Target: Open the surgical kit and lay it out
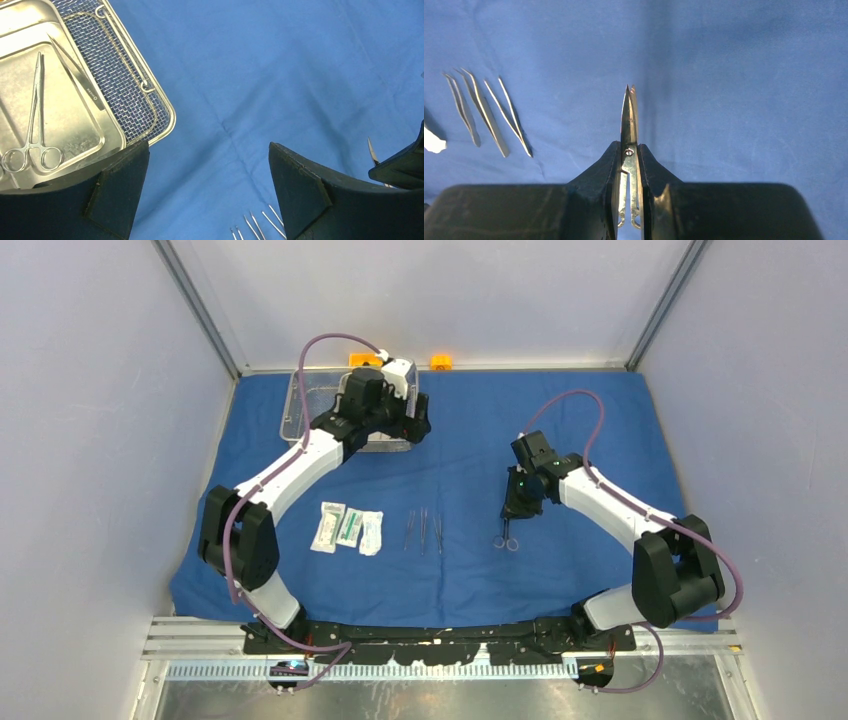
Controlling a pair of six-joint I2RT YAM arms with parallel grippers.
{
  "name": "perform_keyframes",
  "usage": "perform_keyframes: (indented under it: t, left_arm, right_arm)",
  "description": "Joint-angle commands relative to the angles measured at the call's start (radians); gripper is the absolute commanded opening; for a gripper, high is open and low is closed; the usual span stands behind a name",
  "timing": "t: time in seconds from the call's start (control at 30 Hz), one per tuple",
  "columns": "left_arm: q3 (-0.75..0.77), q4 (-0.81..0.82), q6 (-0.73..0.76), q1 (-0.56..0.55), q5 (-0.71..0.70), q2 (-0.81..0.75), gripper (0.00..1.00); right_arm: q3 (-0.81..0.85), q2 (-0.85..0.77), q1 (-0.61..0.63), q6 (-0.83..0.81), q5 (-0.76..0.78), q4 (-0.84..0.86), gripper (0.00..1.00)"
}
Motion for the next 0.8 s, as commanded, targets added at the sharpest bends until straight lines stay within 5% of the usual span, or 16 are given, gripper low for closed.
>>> perform_keyframes:
  t: [0.0,0.77]
  left_arm:
    - [0.028,0.031,-0.011,0.006,-0.005,-0.031,0.91]
    - [0.030,0.030,-0.062,0.006,0.021,-0.030,0.90]
  right_arm:
    - [-0.027,0.013,-0.005,0.004,0.036,0.063,0.00]
    - [-0.069,0.125,0.028,-0.026,0.049,0.142,0.00]
